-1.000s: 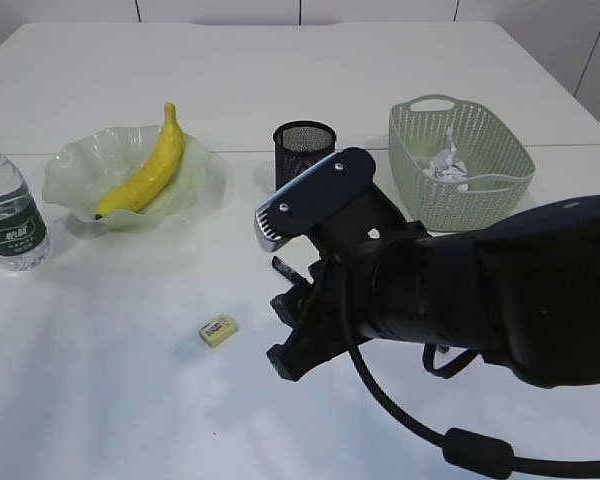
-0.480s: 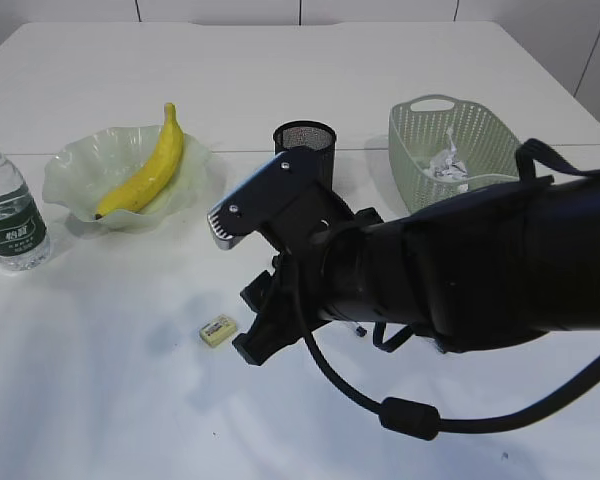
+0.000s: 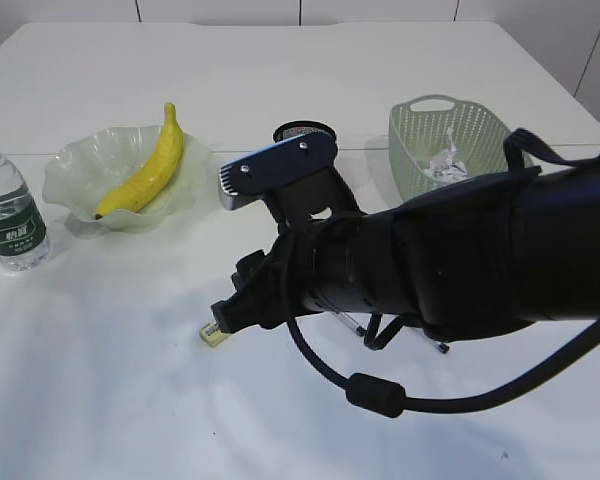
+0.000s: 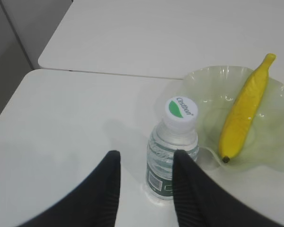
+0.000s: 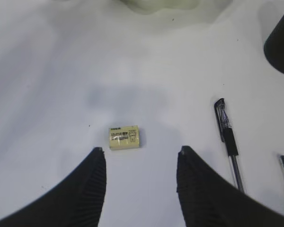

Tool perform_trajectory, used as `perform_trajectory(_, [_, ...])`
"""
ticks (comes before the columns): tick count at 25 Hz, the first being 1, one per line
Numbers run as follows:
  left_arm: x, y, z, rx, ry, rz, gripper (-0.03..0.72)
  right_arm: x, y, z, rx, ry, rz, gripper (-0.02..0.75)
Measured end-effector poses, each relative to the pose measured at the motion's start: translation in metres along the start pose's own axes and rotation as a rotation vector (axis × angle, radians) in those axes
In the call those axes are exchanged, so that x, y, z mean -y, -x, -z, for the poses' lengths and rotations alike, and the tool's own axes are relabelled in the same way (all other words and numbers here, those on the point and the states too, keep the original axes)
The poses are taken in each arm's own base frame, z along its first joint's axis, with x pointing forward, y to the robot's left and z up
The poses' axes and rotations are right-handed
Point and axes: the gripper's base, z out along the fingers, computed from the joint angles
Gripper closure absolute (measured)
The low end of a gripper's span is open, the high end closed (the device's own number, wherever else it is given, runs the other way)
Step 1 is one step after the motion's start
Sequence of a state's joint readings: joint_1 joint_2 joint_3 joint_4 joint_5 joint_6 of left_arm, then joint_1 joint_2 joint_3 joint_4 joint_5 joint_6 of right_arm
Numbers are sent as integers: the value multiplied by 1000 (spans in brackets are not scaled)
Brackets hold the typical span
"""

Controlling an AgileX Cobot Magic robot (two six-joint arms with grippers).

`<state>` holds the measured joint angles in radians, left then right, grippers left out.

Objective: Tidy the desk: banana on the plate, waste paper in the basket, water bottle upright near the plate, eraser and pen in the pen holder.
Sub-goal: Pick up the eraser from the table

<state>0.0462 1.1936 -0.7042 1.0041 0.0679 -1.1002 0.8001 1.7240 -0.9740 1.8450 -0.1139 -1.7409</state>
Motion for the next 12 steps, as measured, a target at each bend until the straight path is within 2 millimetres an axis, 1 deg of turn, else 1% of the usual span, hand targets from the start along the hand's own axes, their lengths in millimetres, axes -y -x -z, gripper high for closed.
perform_trajectory(5, [0,0,0,-1,0,8,434,0,0,0,0,5,-158,366])
perform_trajectory(12, [0,0,0,-1,0,15,434,-7,1,0,0,77,-337,366])
